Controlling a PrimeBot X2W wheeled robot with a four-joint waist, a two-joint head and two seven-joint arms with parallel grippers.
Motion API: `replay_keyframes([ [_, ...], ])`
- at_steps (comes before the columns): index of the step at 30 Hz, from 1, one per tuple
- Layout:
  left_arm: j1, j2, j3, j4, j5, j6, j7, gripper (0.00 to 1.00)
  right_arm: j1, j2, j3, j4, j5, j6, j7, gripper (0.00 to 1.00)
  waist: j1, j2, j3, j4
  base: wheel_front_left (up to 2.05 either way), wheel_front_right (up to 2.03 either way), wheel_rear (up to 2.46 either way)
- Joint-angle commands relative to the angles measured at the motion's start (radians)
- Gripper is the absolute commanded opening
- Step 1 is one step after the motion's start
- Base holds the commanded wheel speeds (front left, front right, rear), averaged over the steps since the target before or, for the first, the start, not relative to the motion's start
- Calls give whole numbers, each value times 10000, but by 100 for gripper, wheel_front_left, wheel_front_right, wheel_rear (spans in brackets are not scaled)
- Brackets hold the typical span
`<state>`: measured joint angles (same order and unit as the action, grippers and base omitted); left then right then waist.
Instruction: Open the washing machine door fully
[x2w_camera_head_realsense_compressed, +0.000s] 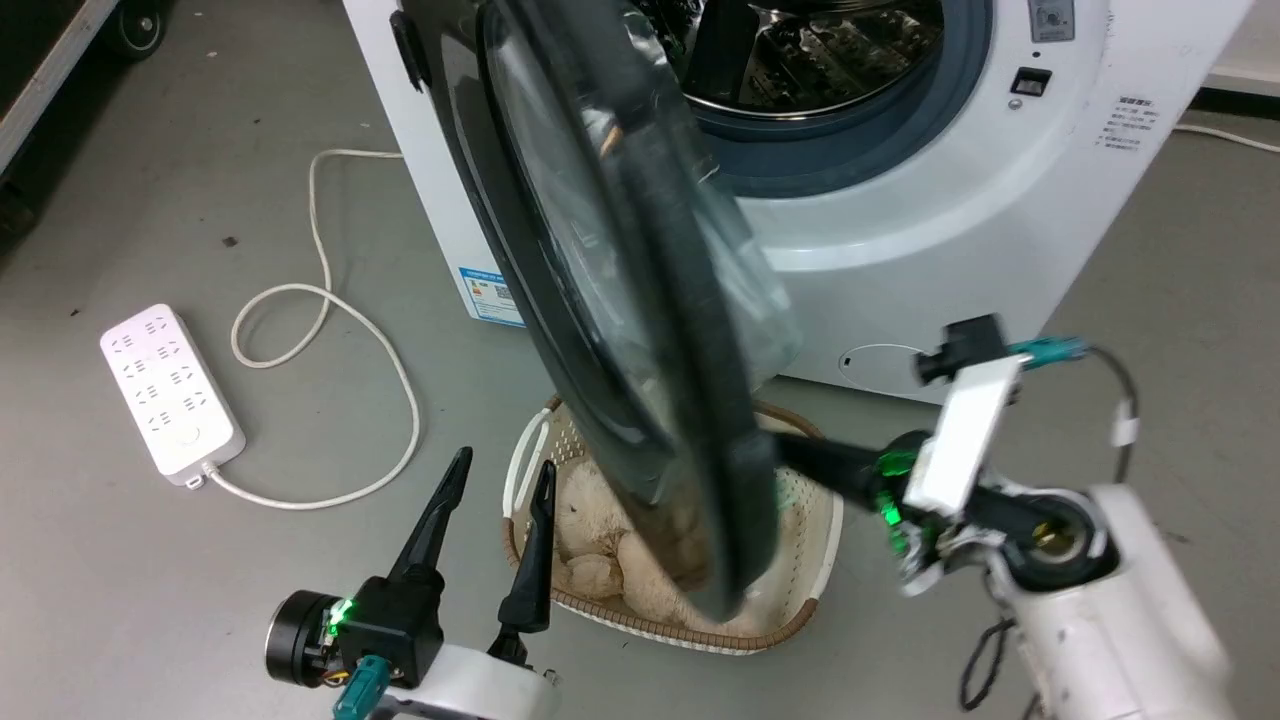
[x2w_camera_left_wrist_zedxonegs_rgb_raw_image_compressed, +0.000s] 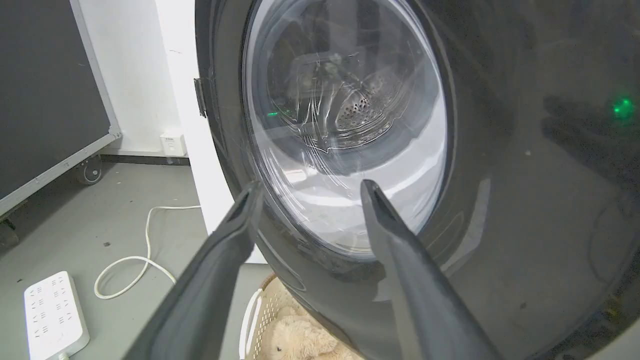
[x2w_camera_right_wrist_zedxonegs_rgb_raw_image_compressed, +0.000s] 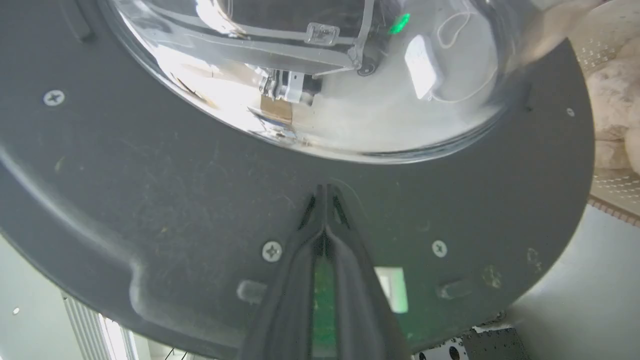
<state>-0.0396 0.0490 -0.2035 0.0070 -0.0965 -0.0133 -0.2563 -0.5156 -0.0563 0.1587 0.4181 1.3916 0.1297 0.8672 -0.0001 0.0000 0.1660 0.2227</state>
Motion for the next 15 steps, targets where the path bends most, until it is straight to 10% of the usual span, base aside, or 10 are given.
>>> replay_keyframes([
  [1,171,12,3,-6,-55,-10,-55,100,219,60,292,-105,242,10,-128,0,1,0,-6,19,0,0,0],
  [8,244,12,60,16,-148,38,-55,100,332,60,1384,-229,623,10,-1039,2,1,0,-126,-55,0,0,0],
  [9,281,12,105,29,-149,44,-55,100,331,60,1377,-206,591,10,-1217,65,1,0,-167,-105,0,0,0],
  [10,304,12,155,52,-151,43,-55,100,329,60,1351,-197,561,10,-1337,100,1,0,-216,-154,0,0,0],
  [15,350,12,524,90,-168,-30,-55,100,443,-279,750,-751,-262,10,-2341,100,1,0,-568,-479,0,0,0],
])
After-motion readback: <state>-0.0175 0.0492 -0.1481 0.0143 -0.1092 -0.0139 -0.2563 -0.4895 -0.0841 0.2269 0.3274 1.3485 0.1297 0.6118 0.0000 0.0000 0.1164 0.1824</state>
